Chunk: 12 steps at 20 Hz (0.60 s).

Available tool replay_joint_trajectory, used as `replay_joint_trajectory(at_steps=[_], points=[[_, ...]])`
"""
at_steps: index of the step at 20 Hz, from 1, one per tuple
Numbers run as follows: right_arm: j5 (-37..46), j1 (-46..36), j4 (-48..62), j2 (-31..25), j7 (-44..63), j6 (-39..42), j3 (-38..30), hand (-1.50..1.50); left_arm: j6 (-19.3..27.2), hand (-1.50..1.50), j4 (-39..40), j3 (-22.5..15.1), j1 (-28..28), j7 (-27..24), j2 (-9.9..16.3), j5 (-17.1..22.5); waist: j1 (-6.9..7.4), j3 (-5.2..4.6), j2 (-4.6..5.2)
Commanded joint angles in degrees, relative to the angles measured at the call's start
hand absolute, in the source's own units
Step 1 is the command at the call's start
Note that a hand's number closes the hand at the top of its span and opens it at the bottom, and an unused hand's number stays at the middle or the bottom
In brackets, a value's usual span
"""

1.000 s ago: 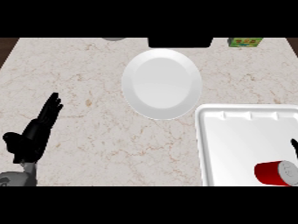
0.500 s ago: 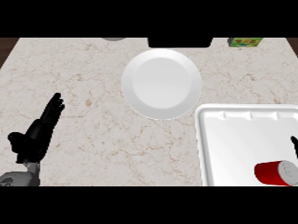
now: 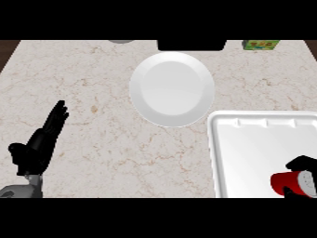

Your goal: Pick the can from the tray and place it in the plate

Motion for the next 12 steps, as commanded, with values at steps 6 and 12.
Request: replay_joint_trajectory(at_steps=[6,12], points=[[6.0,-1.8,2.6,2.8,-6.0,-2.5,1.2,1.50,-2.1,0.00,1.7,1.9,-0.4,-1.1,-1.6,-1.7,-0.02,0.02,0.02],[2.3,-7.2,24.4,4.8,-21.2,-16.4,-3.7,1.50,-4.2,0.00,0.5,2.7,-1.8,1.6,-0.3,0.4,0.55,0.11,0.22]])
